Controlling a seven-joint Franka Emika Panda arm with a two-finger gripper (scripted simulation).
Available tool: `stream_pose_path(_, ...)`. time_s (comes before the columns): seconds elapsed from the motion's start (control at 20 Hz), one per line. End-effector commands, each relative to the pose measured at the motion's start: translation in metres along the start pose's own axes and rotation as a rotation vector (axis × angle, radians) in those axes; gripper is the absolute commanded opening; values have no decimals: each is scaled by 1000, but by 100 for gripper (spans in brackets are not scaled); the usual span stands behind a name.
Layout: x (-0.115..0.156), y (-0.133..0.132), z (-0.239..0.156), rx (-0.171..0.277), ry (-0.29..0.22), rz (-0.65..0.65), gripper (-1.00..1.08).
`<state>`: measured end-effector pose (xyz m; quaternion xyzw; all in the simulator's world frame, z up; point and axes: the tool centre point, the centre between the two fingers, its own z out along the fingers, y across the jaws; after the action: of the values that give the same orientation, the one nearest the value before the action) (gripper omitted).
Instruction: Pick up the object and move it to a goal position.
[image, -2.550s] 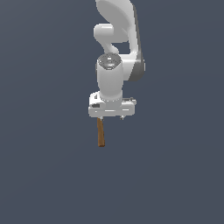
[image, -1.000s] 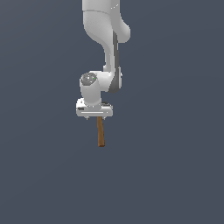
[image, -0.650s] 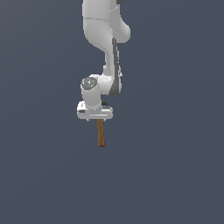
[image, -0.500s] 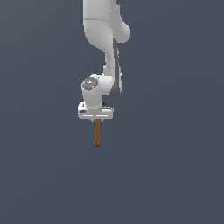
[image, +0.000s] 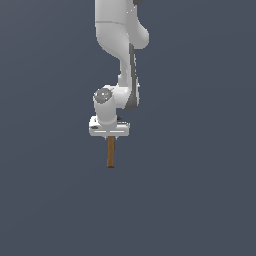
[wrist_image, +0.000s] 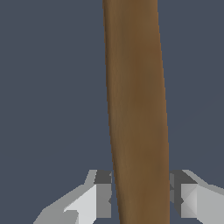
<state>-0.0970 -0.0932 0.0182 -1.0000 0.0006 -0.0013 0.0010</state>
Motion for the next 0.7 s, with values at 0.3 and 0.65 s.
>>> stream_pose_path(0.3,6,9,-16,-1,-1,3,-100)
stream_pose_path(0.65,22,27,-52,-1,-2,6,-100)
